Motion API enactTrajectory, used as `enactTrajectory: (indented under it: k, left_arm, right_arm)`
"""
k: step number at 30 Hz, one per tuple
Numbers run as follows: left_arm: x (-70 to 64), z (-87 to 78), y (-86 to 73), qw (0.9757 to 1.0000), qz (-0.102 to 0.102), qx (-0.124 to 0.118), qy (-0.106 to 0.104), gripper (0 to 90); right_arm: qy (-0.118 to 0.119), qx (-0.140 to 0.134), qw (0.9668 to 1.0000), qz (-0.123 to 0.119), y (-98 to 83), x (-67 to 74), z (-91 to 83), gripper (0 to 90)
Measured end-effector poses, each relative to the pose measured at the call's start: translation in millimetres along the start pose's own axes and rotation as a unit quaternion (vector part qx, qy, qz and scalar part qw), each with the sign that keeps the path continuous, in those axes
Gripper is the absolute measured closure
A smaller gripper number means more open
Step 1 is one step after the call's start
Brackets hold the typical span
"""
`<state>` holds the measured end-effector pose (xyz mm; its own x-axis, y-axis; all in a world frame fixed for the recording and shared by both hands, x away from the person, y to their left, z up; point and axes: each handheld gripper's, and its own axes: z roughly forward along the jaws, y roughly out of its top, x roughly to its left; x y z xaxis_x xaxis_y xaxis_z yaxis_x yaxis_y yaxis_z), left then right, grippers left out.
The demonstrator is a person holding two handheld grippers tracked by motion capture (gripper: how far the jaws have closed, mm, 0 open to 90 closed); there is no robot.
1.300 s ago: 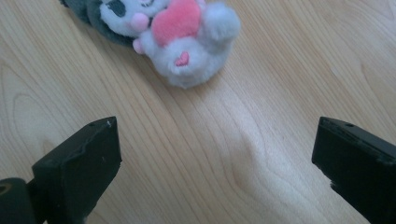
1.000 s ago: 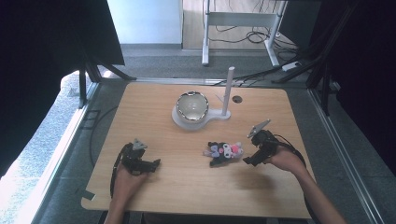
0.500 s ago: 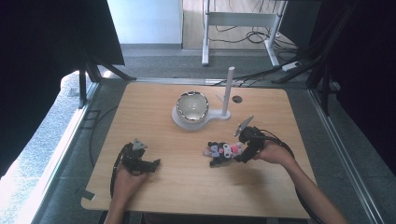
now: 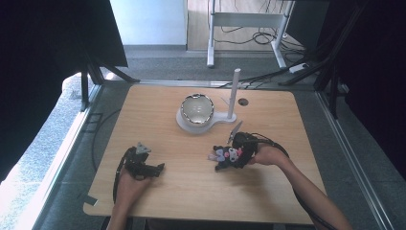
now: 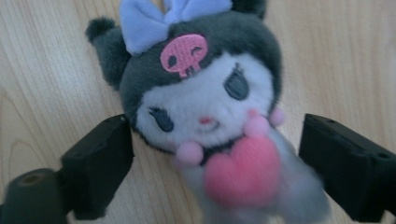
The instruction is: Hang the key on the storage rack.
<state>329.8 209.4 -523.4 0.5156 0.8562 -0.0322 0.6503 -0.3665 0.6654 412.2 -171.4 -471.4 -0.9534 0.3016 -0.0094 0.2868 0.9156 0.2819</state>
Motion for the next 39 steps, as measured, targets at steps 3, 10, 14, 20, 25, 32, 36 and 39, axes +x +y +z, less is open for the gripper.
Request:
enactTrajectory:
  k: [3, 10, 14, 20, 25, 32, 36, 39]
  left_arm:
    - [0.0, 0.0, 0.0, 1.0000, 0.000, 0.000, 0.000, 1.4]
    - [0.0, 0.0, 0.0, 1.0000, 0.000, 0.000, 0.000, 1.4]
    - [0.0, 0.0, 0.0, 1.0000, 0.000, 0.000, 0.000, 1.5]
    - [0.0, 0.0, 0.0, 1.0000, 0.000, 0.000, 0.000, 1.4]
    - [0.0, 0.0, 0.0, 1.0000, 0.000, 0.000, 0.000, 1.4]
    - [0.0, 0.0, 0.0, 1.0000, 0.000, 0.000, 0.000, 1.4]
    - [0.0, 0.0, 0.0, 1.0000, 0.000, 0.000, 0.000, 1.4]
    - [0.0, 0.0, 0.0, 1.0000, 0.000, 0.000, 0.000, 1.4]
  right_arm:
    - [-0.001, 0.011, 0.9999, -0.010, 2.8, -0.2, 5.4, 13.7]
    - [0.005, 0.026, 0.9994, -0.020, 3.8, 0.4, 9.6, 23.4]
    - [0.001, 0.037, 0.9993, -0.009, 5.2, 0.5, 7.8, 28.6]
    - [0.001, 0.037, 0.9993, 0.005, 5.4, -0.5, 2.9, 32.0]
    - [0.006, 0.024, 0.9995, 0.020, 3.4, -3.4, -7.1, 32.9]
    - [0.005, 0.014, 0.9995, 0.026, 0.6, -7.2, -26.8, 33.1]
    - [0.009, 0.016, 0.9993, 0.033, -1.3, -9.5, -36.6, 33.1]
    - [0.017, 0.017, 0.9990, 0.038, -3.2, -12.2, -45.4, 33.1]
